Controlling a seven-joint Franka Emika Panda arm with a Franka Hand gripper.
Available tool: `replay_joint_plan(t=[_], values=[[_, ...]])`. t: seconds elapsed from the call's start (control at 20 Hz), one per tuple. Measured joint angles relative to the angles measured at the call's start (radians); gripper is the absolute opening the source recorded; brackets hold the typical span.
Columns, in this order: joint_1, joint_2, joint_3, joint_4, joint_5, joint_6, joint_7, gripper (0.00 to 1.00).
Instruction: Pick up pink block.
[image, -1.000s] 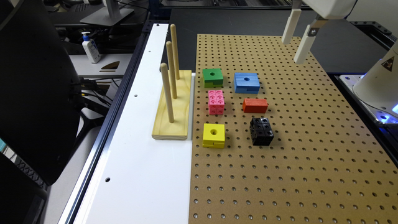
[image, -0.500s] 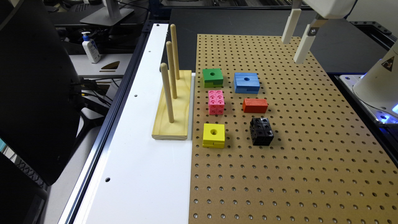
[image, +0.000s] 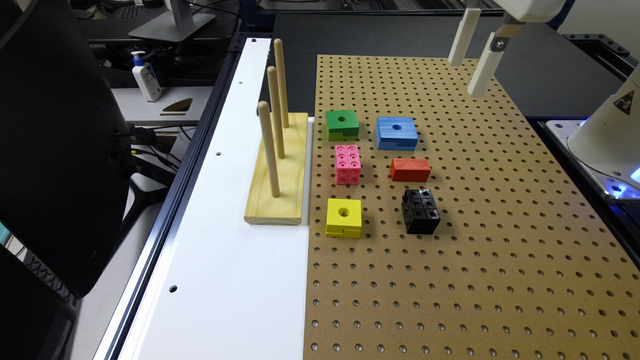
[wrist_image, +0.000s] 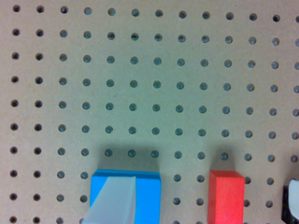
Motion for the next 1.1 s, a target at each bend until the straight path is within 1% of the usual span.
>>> replay_joint_plan(t=[0.1, 0.2, 0.25, 0.35, 0.5, 0.65, 0.75, 0.9, 0.95, 1.0, 1.1], values=[[0.000, 0.005, 0.000, 0.005, 0.0000, 0.004, 0.000, 1.00], [0.001, 0.021, 0.000, 0.018, 0.0000, 0.013, 0.000, 1.00], [0.001, 0.034, 0.000, 0.027, 0.0000, 0.020, 0.000, 1.00], [0.003, 0.072, 0.001, 0.054, 0.0000, 0.036, 0.000, 1.00], [0.004, 0.152, 0.004, 0.115, 0.0001, 0.056, 0.002, 1.00], [0.004, 0.233, 0.011, 0.179, 0.0002, 0.062, 0.009, 1.00], [0.004, 0.273, 0.015, 0.213, 0.0002, 0.062, 0.012, 1.00], [0.004, 0.307, 0.018, 0.247, 0.0002, 0.062, 0.014, 1.00], [0.005, 0.317, 0.022, 0.260, 0.0010, 0.063, 0.017, 1.00], [0.005, 0.330, 0.028, 0.278, 0.0013, 0.063, 0.023, 1.00], [0.005, 0.365, 0.044, 0.318, 0.0013, 0.062, 0.041, 1.00]])
